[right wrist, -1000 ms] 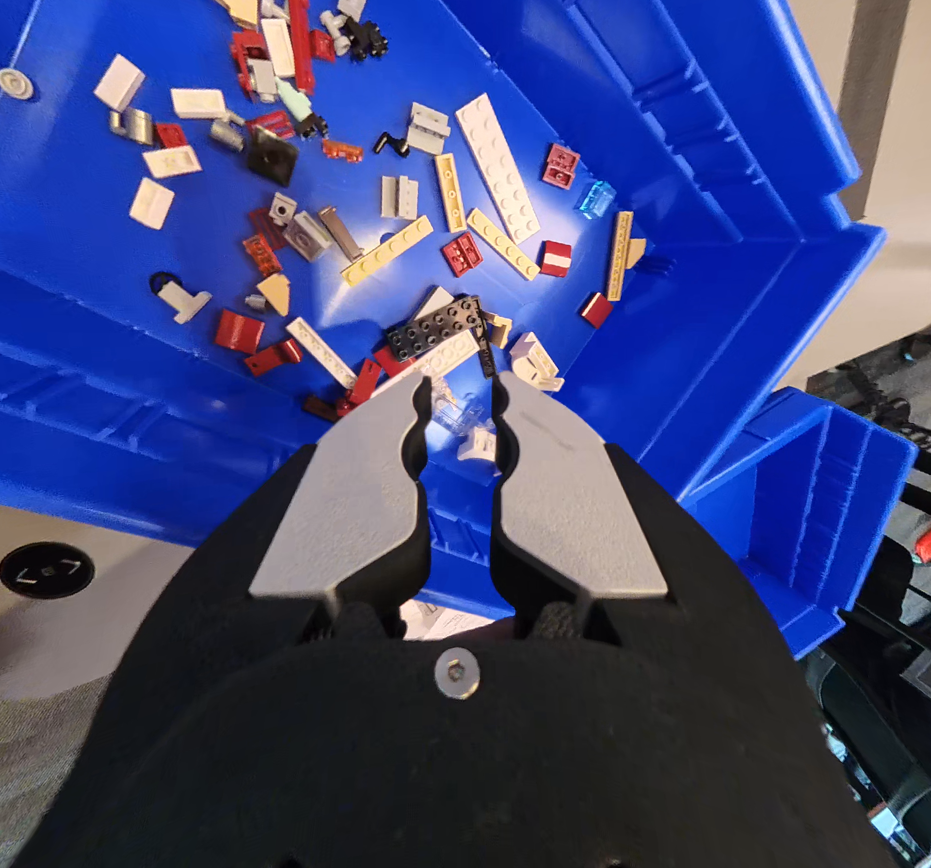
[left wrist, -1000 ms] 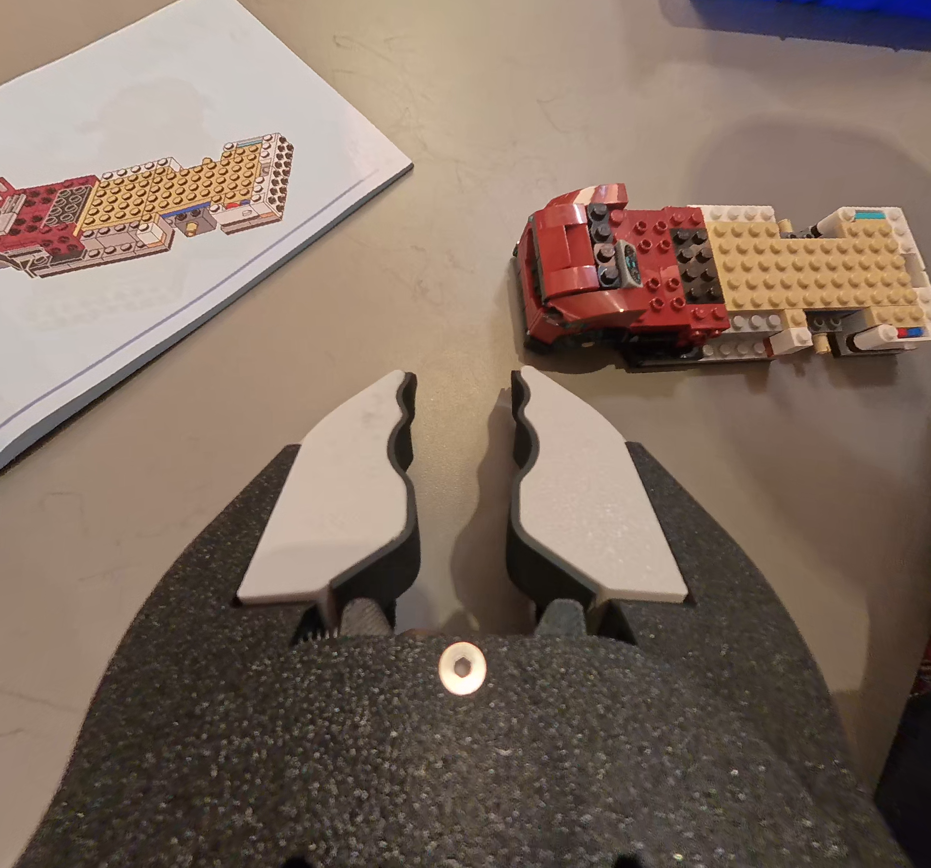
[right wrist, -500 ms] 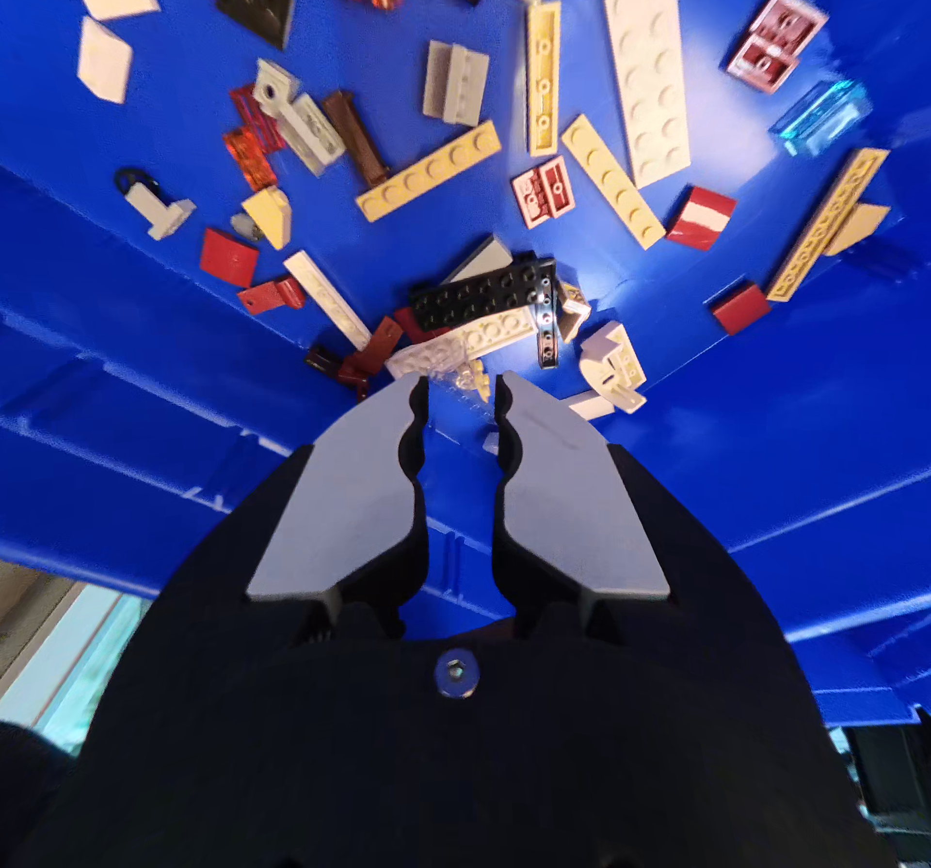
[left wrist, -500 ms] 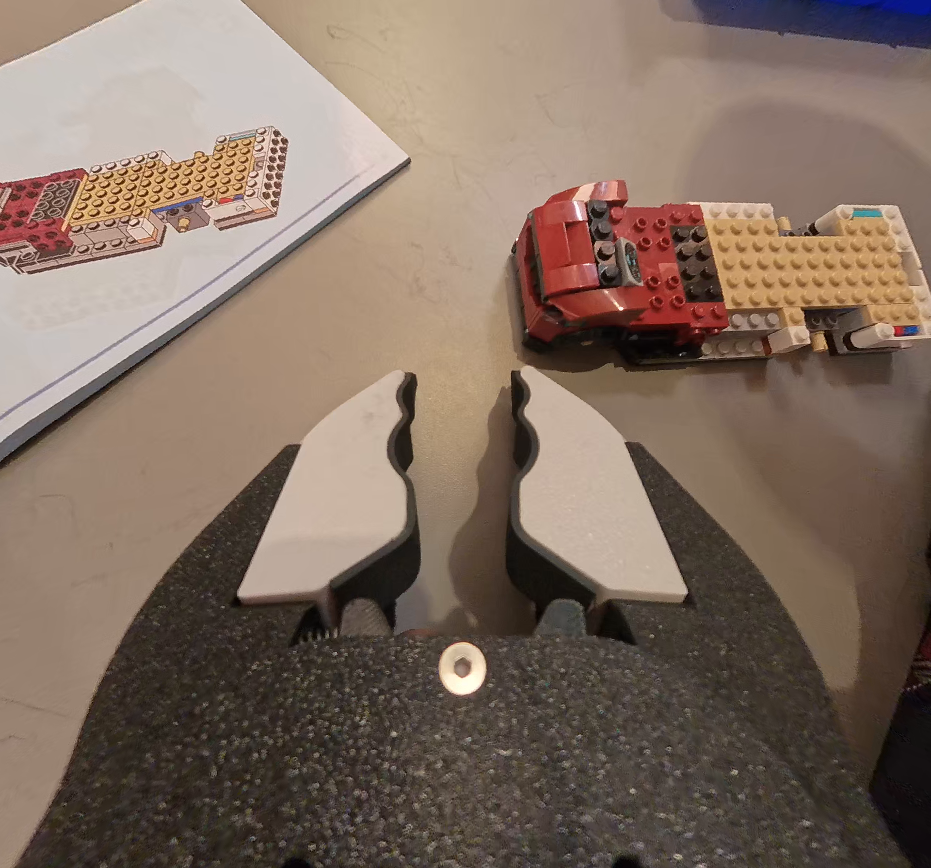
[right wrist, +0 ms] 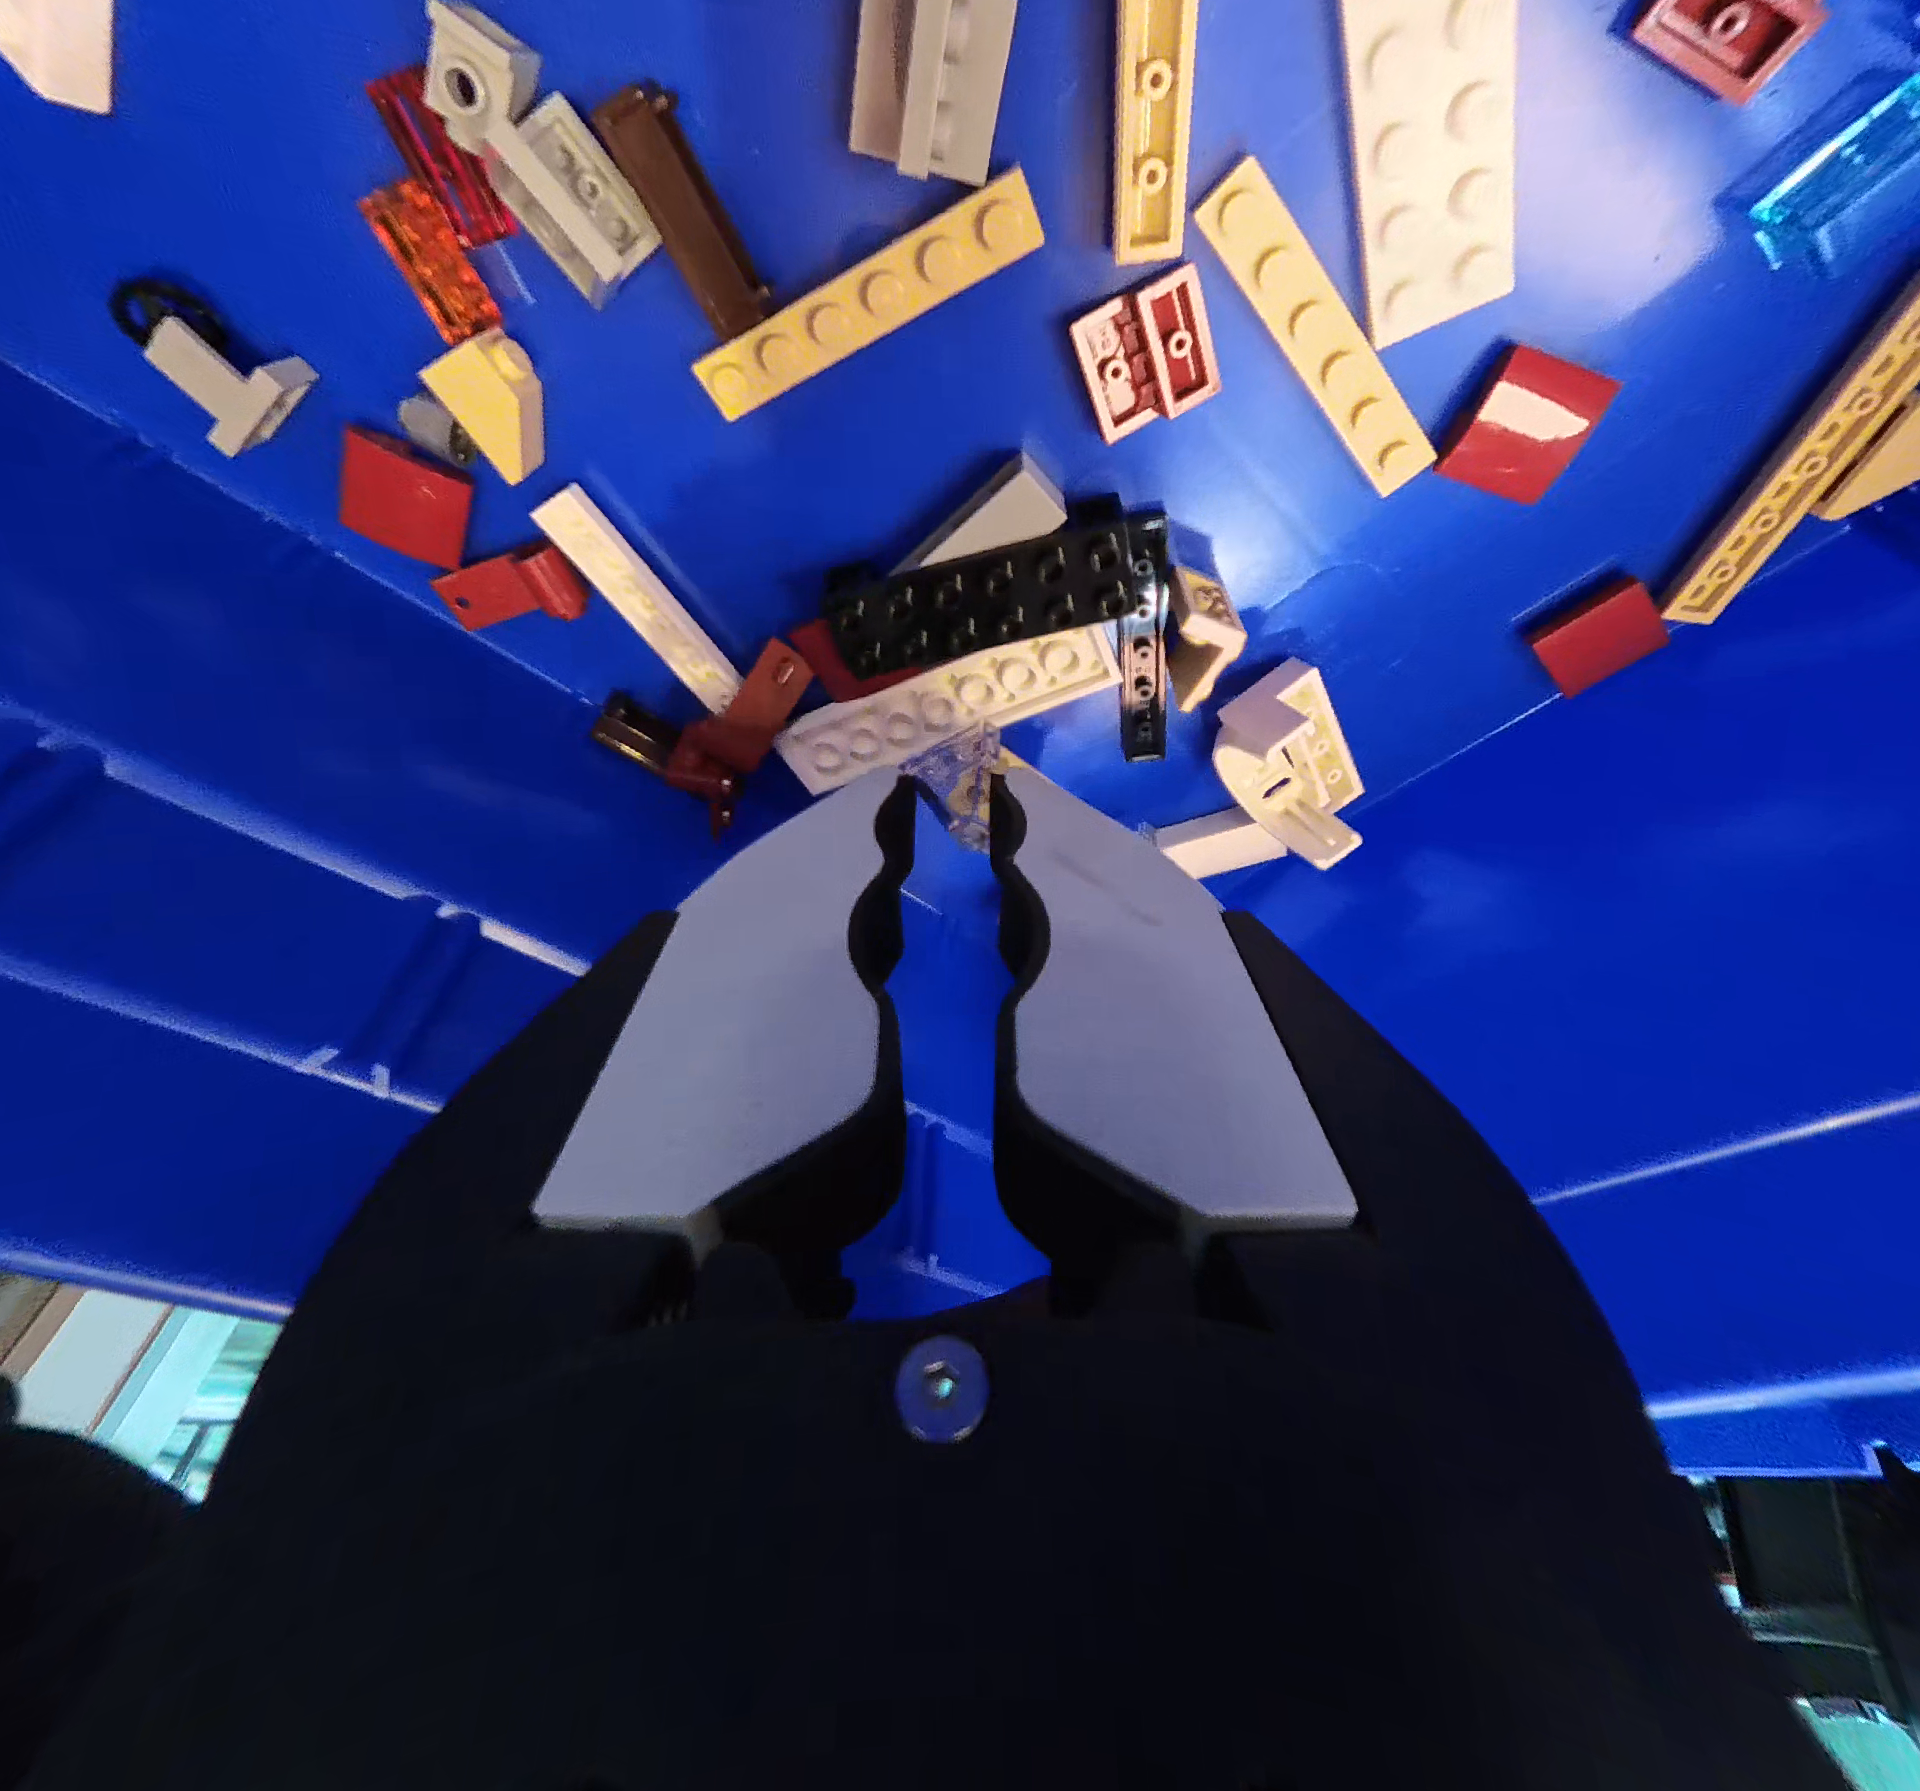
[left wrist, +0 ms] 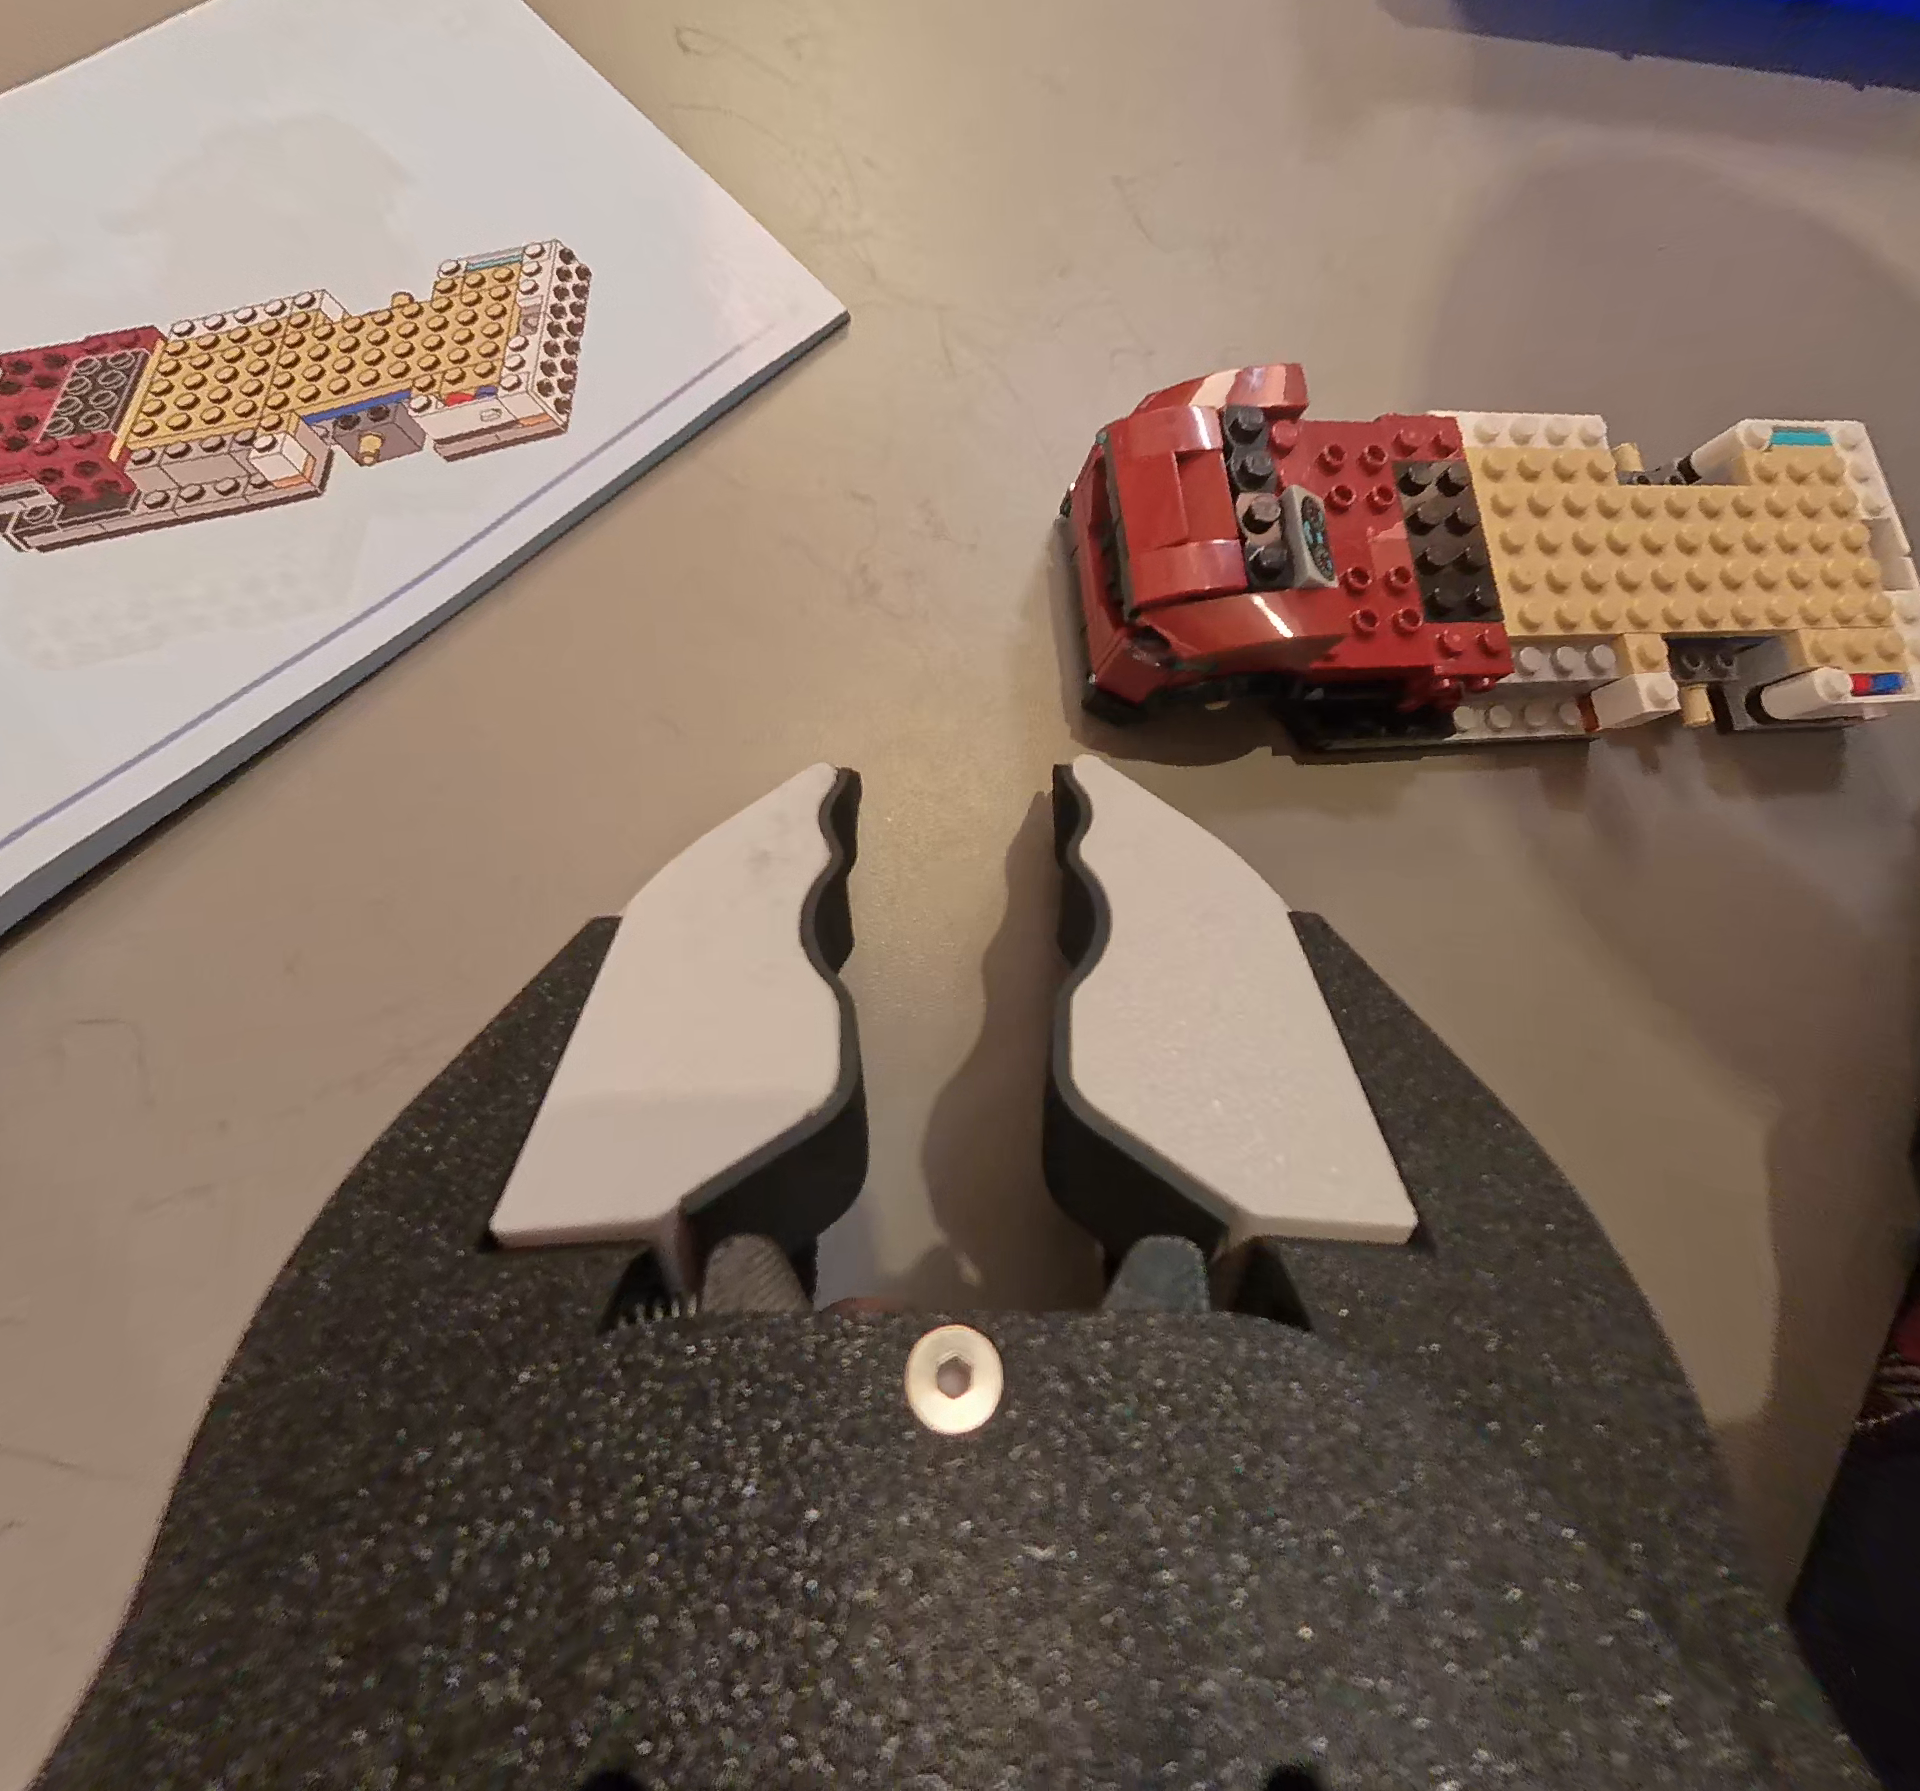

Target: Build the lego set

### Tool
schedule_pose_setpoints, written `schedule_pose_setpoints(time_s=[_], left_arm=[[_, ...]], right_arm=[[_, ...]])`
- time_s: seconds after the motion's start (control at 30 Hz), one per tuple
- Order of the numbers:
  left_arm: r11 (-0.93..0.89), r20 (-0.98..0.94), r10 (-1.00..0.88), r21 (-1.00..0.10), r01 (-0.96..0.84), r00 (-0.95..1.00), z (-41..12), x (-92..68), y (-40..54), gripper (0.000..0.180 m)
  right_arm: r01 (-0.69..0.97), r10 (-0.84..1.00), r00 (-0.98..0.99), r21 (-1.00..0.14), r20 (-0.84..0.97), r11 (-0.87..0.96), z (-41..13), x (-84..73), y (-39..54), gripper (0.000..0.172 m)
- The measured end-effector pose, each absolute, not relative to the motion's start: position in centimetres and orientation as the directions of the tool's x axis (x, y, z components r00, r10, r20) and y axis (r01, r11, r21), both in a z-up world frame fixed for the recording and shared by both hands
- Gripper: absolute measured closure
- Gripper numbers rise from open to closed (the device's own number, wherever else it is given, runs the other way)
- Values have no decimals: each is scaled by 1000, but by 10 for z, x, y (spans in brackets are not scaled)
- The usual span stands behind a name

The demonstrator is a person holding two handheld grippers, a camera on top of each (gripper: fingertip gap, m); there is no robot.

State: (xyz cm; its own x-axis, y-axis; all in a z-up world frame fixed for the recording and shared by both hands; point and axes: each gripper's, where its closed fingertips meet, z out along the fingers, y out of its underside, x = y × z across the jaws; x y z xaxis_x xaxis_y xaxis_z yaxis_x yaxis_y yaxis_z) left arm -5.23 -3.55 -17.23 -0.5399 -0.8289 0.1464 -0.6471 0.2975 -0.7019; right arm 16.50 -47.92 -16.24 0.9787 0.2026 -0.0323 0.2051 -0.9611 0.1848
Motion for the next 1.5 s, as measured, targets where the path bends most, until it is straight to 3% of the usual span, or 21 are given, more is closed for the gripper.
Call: schedule_pose_setpoints(time_s=[0.03,0.3,0.7,0.8,0.97,1.1,1.5], left_arm=[[296,148,-829,-702,-648,-540,-172,-52,-36,143],[293,151,-829,-702,-649,-538,-172,-52,-35,144],[281,154,-837,-703,-653,-526,-172,-51,-33,145],[278,155,-839,-703,-655,-522,-172,-51,-33,145],[291,129,-847,-699,-653,-515,-173,-50,-32,146],[314,94,-851,-698,-644,-517,-174,-50,-32,146],[256,143,-845,-737,-625,-515,-165,-50,-30,146]], right_arm=[[204,203,979,177,-26,-963,-161,166,-478,158],[215,222,974,126,38,-968,-151,174,-470,158],[260,241,951,-75,195,-963,-142,187,-424,154],[311,271,936,-165,226,-936,-135,177,-403,153],[370,334,929,-413,160,-832,-124,119,-345,153],[359,343,930,-513,131,-779,-120,83,-313,151],[270,291,957,-385,4,-883,-169,68,-312,147]])
